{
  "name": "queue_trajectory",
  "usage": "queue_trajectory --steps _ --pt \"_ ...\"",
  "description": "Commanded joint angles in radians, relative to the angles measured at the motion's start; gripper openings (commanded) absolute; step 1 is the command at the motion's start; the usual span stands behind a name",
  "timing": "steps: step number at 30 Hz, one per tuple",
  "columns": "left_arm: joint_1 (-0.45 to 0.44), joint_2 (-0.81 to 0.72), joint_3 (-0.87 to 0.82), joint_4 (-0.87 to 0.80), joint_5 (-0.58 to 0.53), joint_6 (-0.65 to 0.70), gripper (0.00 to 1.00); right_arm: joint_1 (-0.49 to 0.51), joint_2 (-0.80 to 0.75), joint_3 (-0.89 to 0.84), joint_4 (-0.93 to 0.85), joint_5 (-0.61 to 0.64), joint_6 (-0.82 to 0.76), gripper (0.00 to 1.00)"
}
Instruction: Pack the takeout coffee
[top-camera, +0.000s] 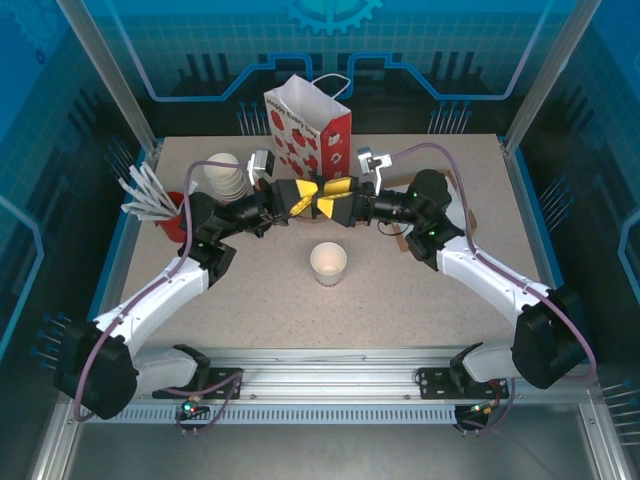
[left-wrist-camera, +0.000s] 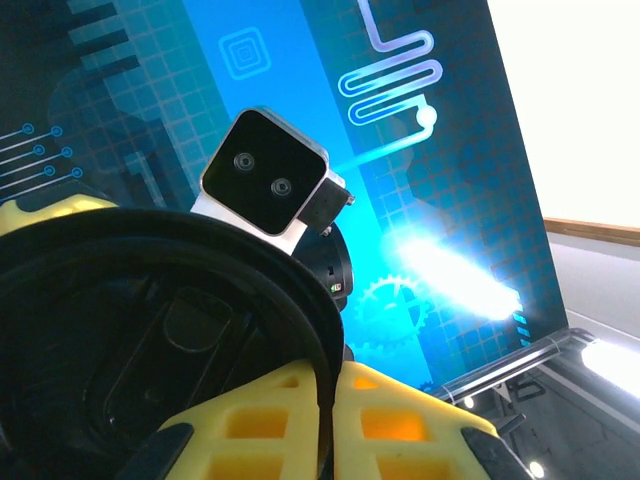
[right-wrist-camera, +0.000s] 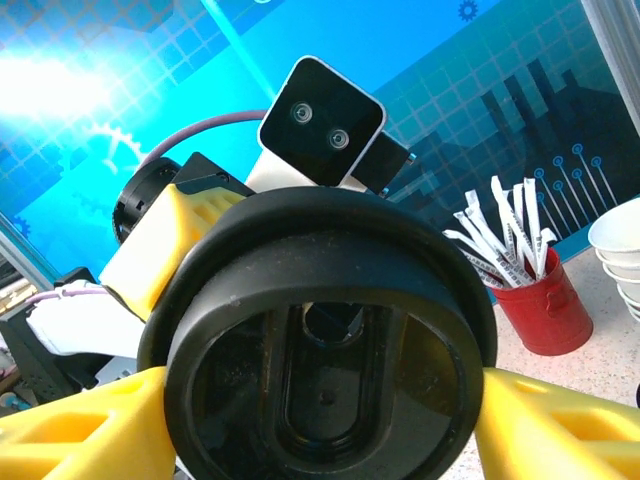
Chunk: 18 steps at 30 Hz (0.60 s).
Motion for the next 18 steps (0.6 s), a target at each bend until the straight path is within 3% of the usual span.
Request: queue_trajectory --steps 1,6,12,15,18 --pt "-0.003 0.006 -0.016 0.057 -0.008 -0.014 0.16 -0.005 -0.042 -0.019 -0.009 0.028 -0.028 0.70" --pt "0.017 0.008 -0.028 0.026 -0.020 0.004 0.33 -0.038 -0.082 -0.059 -0.068 0.058 -0.041 0.66" --pt "0.050 0.005 -0.037 -0.068 -0.013 0.065 0.40 -0.072 -0.146 -0.130 -0.189 0.107 -0.093 0.64" --pt "0.072 -0.011 -0.034 -0.193 -0.011 0.153 0.42 -0.077 -0.186 -0.130 -0.368 0.171 -0.180 0.62" --pt "0.096 -0.055 -0.007 -0.495 -0.042 0.363 0.46 -0.060 -0.239 -0.116 -0.652 0.314 -0.330 0.63"
